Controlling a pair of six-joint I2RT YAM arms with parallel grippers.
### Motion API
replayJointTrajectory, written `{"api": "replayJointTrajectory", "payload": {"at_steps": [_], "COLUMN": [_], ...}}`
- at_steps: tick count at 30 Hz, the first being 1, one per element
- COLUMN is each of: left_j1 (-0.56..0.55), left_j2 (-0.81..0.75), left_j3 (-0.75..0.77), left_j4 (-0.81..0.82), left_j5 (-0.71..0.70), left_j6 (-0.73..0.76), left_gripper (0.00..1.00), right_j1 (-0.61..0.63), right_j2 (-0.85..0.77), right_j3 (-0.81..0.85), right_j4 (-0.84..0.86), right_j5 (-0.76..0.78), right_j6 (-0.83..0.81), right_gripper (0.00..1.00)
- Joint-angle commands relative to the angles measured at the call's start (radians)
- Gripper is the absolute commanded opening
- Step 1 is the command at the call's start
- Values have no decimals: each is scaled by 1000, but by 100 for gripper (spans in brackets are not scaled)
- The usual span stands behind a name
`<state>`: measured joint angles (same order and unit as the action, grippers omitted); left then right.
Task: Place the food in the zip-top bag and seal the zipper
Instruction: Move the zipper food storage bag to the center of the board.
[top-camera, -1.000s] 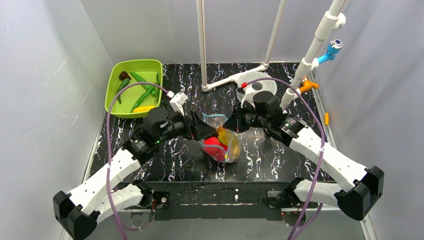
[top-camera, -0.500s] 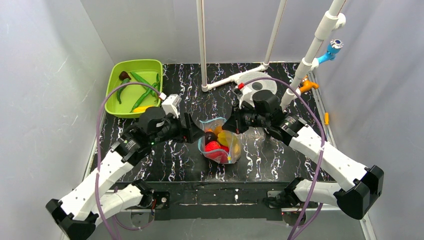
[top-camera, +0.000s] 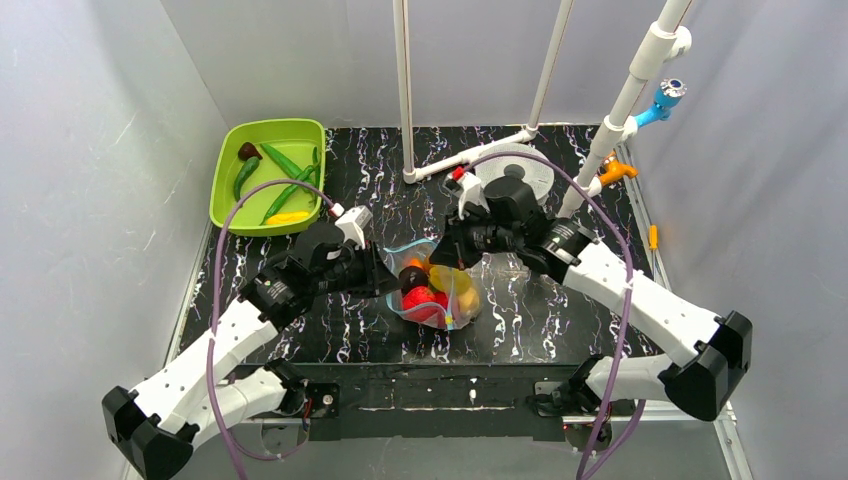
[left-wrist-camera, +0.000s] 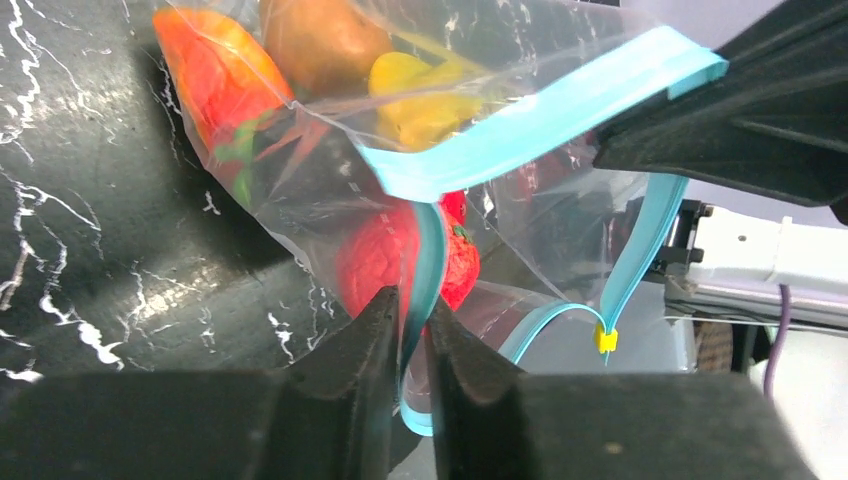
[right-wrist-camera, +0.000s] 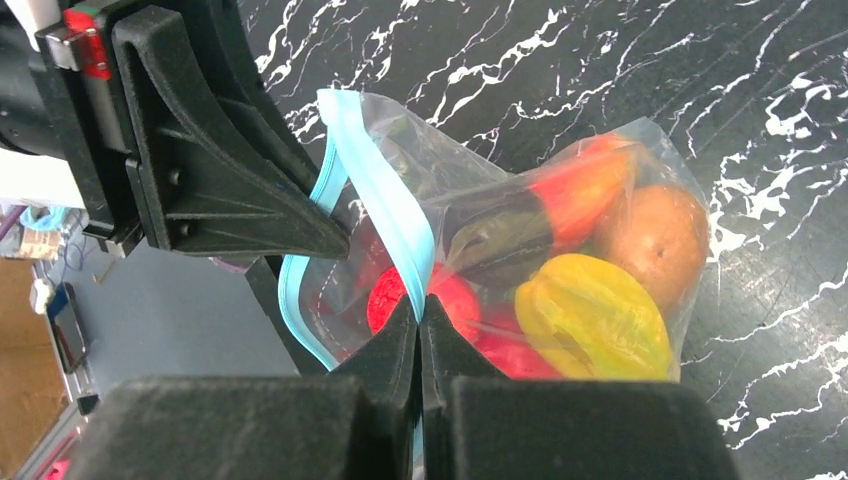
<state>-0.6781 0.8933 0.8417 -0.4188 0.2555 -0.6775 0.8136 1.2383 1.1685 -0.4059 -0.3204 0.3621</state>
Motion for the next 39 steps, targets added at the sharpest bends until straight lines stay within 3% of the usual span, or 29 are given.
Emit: {"api": "replayJointTrajectory", "payload": {"at_steps": [1,3,12,21,24,27,34,36,39], "left_j1": [-3,-3,-2,-3,-2,-3,-2,-2,-3], "left_j2": [-46,-66,-268,-358,-364,-359,-366,-377,-392], "left_j3": [42,71,38,32,32,34,43,41,36], "left_j4": [-86,-148,-222,-259,-259,-259,-282,-292,-303], "left_j5": [-52,-122,-333,-454,-462,-465,-463,-464,-466], "left_j6": [32,23,-109,-207,-222,-230,-231,-236,-241], "left_gripper": [1,0,0,0,0,0,0,0,0], "right_j1": [59,92,256,330,345,356,354,354,354], "right_j2": [54,75,133,56,-8,-70,-173,-199,-227], "right_j3": [121,151,222,126,51,-27,-247,-335,-451], "right_j4": [-11,-24,-97,-35,25,108,340,462,630], "right_j5": [43,73,217,185,149,148,305,289,279], "right_j6": [-60,-82,-205,-240,-254,-267,-256,-255,-238], "right_gripper": [1,1,30,85,98,98,97,90,69]}}
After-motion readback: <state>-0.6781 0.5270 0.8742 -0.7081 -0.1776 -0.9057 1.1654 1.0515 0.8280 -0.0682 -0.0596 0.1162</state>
